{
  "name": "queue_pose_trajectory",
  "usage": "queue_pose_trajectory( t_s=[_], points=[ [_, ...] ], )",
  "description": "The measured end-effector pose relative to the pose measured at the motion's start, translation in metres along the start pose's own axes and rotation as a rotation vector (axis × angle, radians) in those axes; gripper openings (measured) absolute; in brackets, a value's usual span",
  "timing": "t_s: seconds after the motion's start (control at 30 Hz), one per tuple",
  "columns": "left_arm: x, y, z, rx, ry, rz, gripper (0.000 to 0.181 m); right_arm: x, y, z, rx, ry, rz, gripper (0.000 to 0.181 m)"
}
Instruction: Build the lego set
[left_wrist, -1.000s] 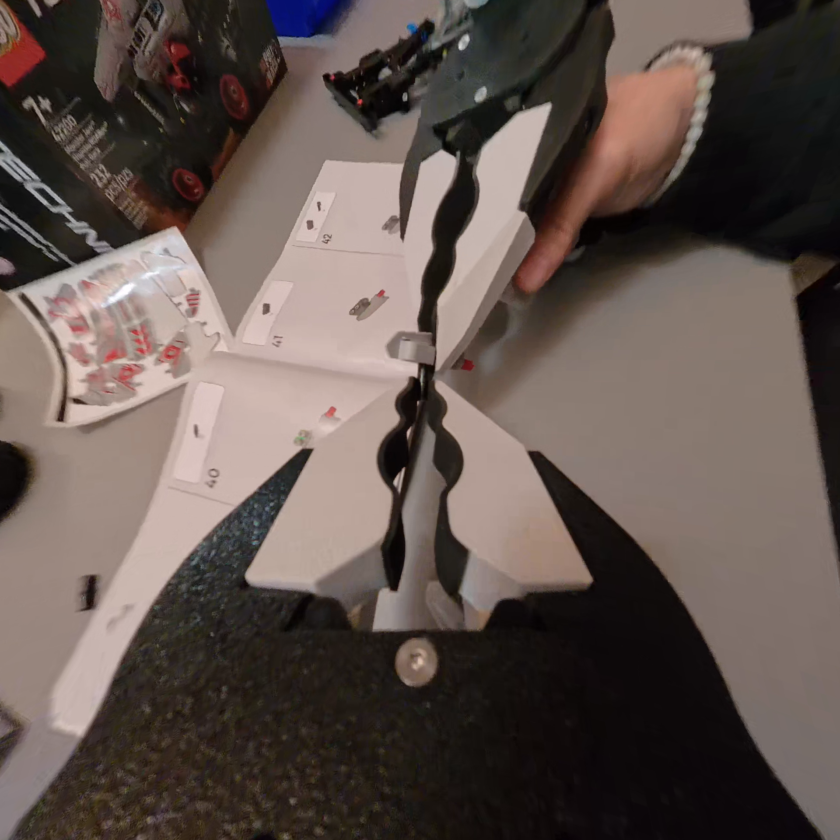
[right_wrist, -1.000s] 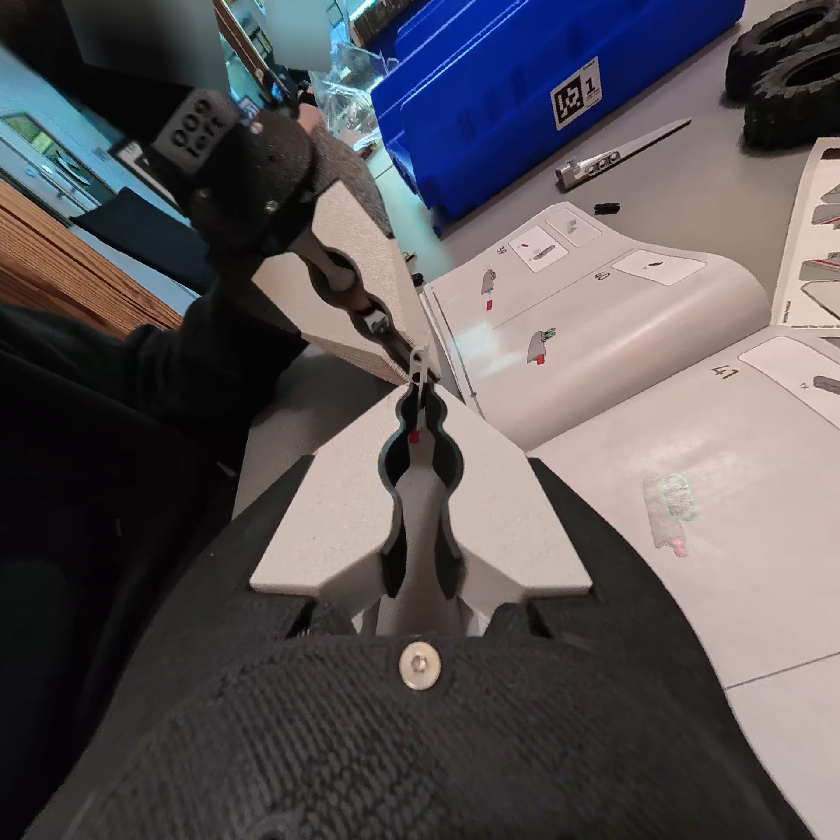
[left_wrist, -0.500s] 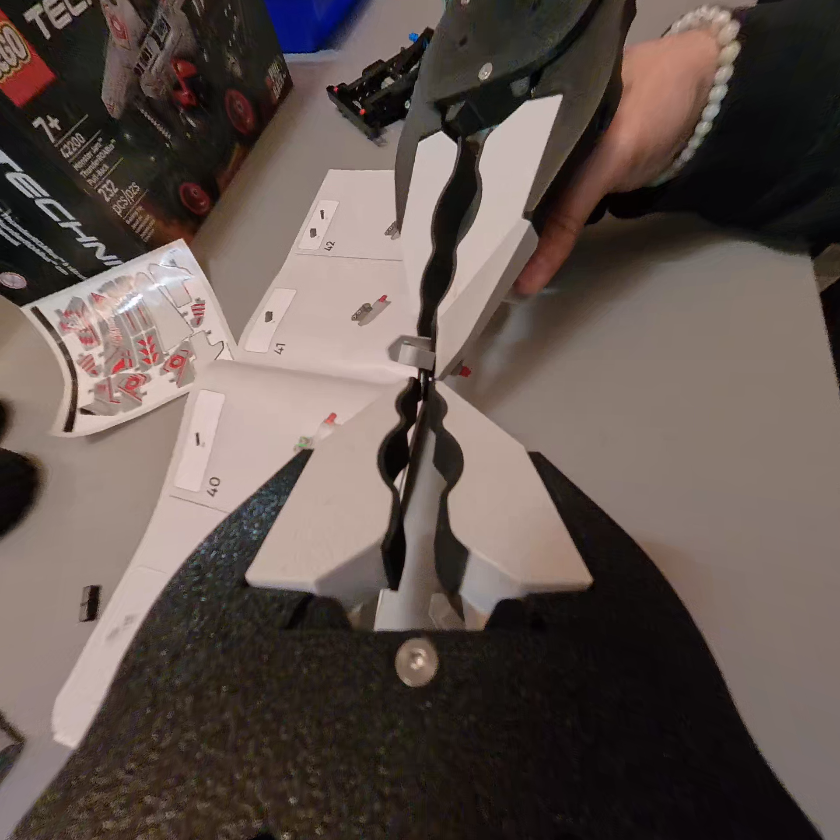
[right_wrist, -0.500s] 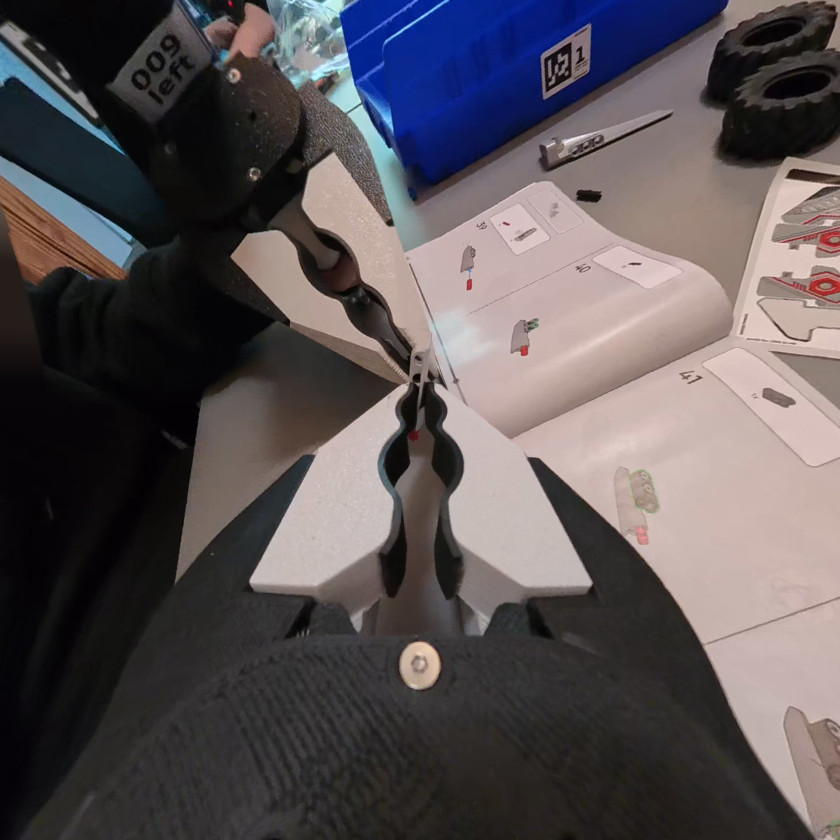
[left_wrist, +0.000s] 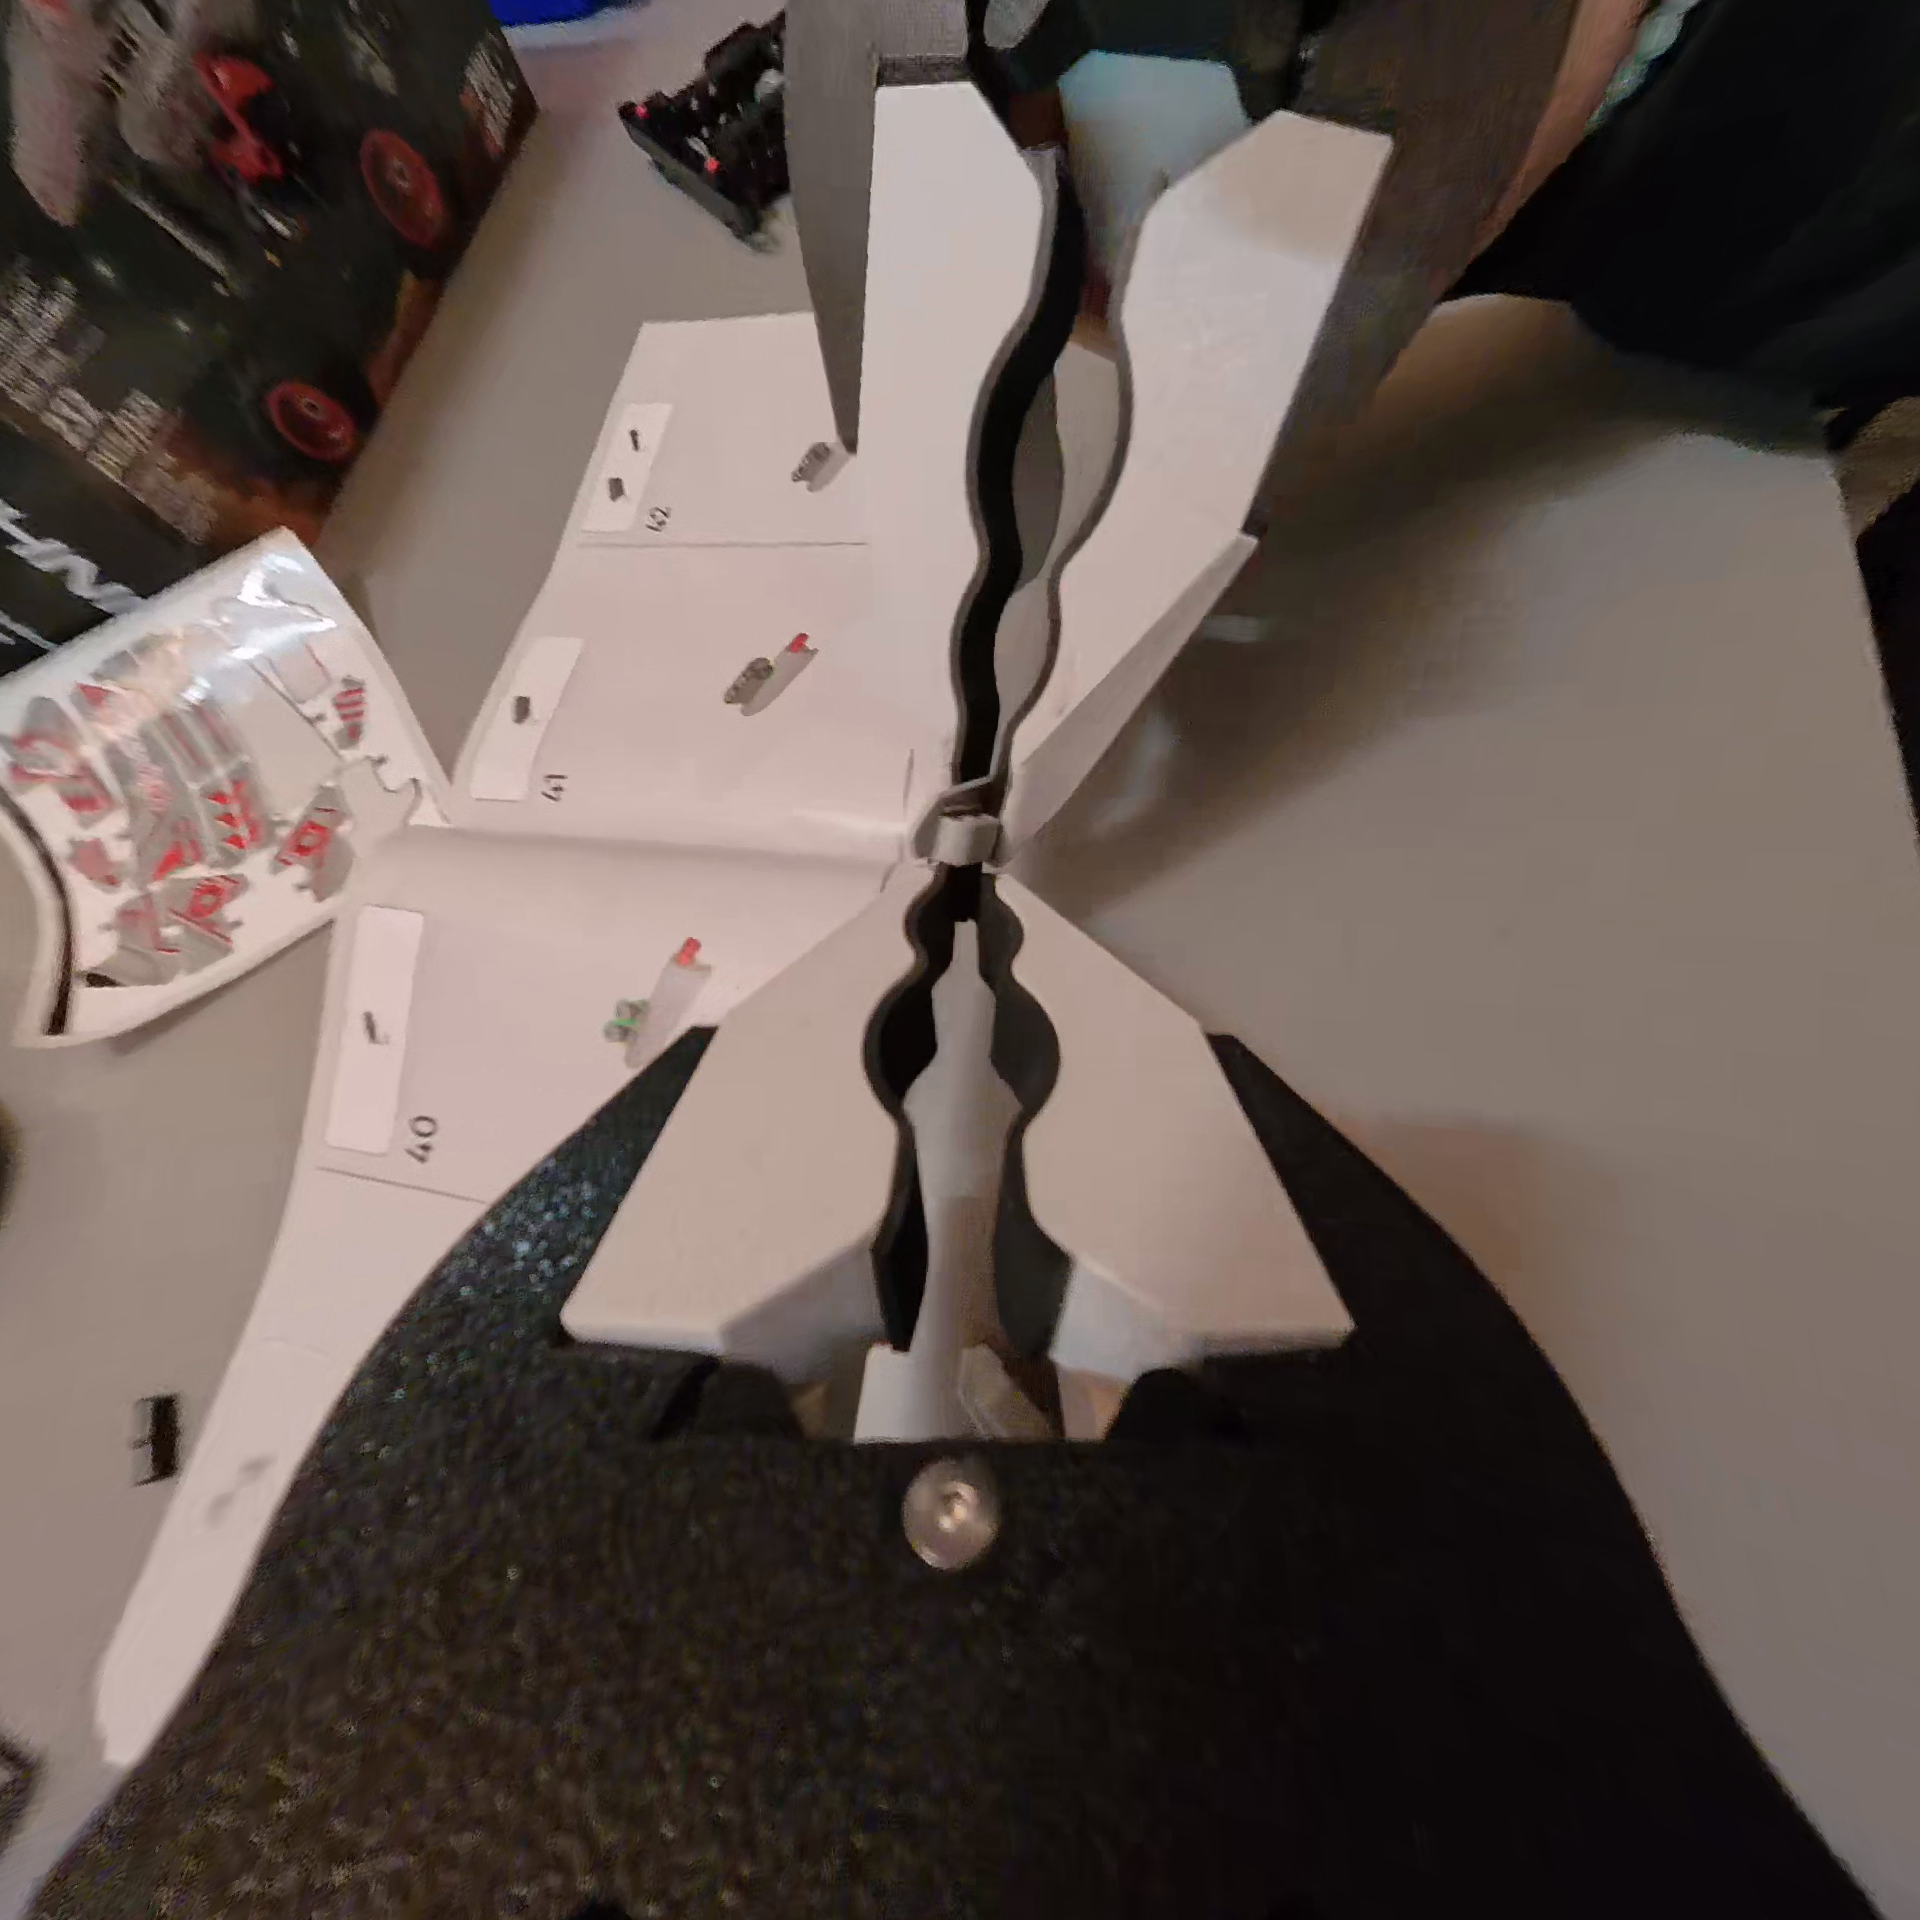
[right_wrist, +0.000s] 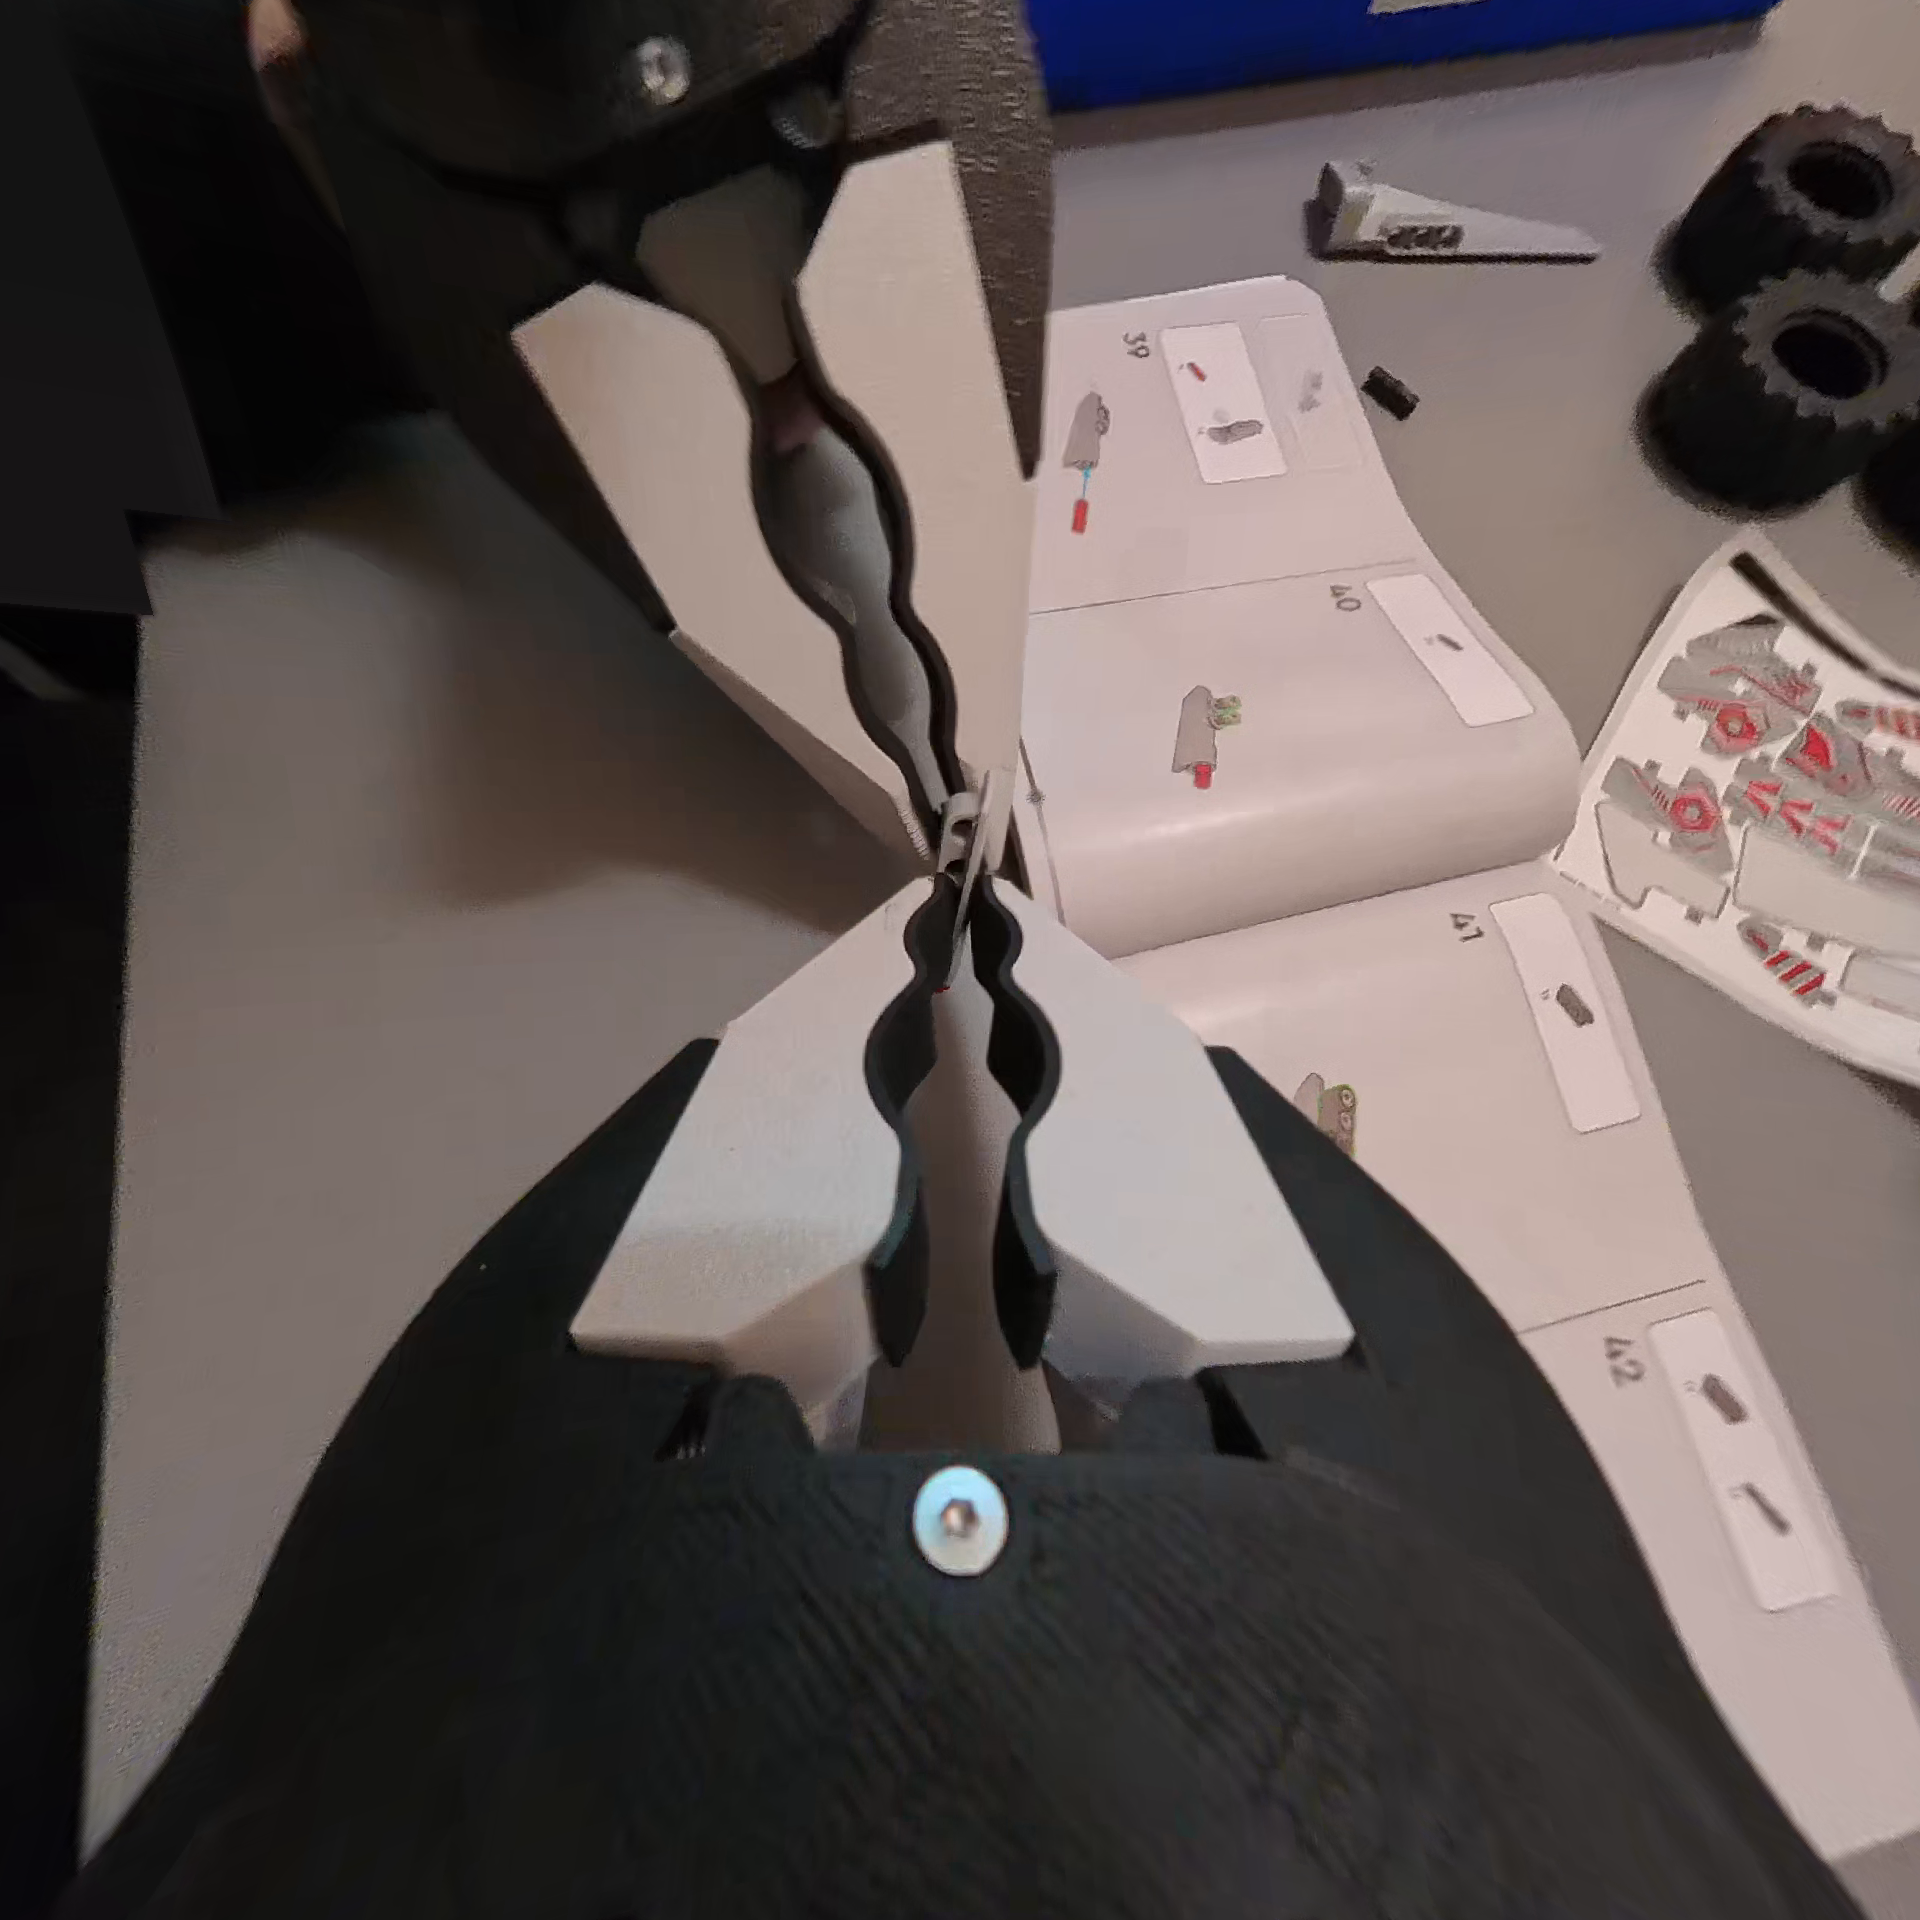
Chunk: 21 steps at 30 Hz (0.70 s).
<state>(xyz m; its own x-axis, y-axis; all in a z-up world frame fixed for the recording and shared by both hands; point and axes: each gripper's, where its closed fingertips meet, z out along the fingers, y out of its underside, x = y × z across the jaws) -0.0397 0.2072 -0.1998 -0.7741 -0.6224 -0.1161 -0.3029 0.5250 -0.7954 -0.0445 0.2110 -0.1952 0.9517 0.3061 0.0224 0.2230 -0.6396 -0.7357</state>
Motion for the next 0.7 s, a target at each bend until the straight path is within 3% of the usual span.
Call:
queue_pose_trajectory(
  t_s=[0.13,0.23,0.4,0.7],
  points=[
    [0.007,-0.006,-0.006,0.058,0.087,-0.046,0.001,-0.008,-0.006,-0.003,0.086,-0.076,-0.035,0.003],
    [0.009,-0.004,-0.003,0.039,0.073,0.001,0.002,-0.01,-0.003,-0.003,0.103,-0.129,-0.016,0.003],
    [0.006,-0.011,-0.007,0.092,0.034,0.064,0.002,-0.007,-0.01,-0.009,0.255,-0.21,0.09,0.003],
    [0.004,-0.017,-0.012,0.144,0.029,0.051,0.007,-0.01,-0.015,-0.015,0.335,-0.26,0.127,0.003]
  ],
)
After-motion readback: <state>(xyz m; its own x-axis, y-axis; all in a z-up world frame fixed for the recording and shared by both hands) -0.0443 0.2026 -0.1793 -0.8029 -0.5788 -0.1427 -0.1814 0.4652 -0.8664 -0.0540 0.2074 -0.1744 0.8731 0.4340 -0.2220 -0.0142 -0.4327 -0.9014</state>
